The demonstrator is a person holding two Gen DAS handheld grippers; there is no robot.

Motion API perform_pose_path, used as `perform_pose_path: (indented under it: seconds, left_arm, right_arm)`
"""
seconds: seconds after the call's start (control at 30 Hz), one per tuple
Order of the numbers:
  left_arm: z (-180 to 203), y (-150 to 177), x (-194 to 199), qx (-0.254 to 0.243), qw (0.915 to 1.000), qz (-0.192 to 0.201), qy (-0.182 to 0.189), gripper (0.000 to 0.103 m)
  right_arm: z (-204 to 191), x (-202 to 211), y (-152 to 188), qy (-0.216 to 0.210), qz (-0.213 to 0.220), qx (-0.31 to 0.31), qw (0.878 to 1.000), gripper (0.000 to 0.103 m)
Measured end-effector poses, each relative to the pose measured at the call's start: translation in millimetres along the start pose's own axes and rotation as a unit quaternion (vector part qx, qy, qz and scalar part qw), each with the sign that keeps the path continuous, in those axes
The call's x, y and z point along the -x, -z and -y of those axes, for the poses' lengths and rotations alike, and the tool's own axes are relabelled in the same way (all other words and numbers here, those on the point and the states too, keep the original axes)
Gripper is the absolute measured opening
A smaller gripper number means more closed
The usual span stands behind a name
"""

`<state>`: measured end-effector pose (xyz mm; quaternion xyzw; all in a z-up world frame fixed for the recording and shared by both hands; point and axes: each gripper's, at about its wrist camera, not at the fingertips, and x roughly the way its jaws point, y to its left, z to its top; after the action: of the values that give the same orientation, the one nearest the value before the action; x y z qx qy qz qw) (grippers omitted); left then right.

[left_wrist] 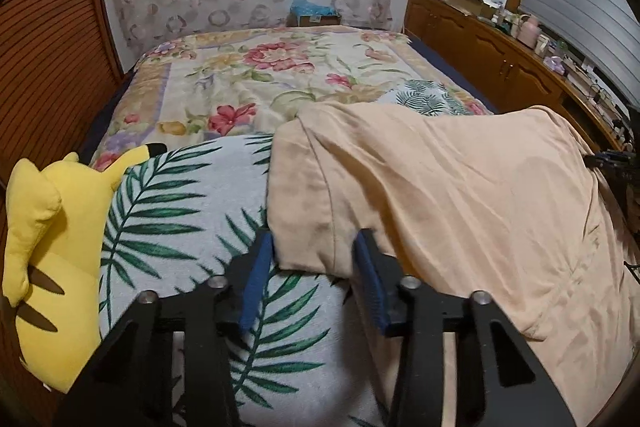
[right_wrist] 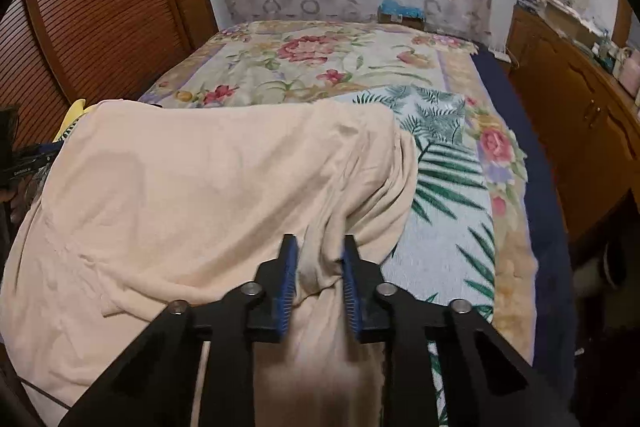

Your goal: Fold small clothes

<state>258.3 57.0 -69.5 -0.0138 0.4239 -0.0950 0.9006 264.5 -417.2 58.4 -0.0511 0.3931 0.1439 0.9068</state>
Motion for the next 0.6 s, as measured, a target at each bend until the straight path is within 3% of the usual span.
perform_pose_path:
  seconds: [0.2, 0.6]
  left_arm:
    - [5.2, -7.2, -1.9, -0.004, 0.9998, -0.003, 0.017, 0.011]
    - [5.9, -32.0, 28.0, 0.004, 0.9984, 0.057, -0.006, 0.008]
  right_arm:
    - [-2.8, 13.3, 1.4, 0.004, 0.034, 0.009, 0.999, 0.007]
    - [-8.9, 29.4, 8.4, 0.024, 0.099, 0.021, 0.995, 0.005]
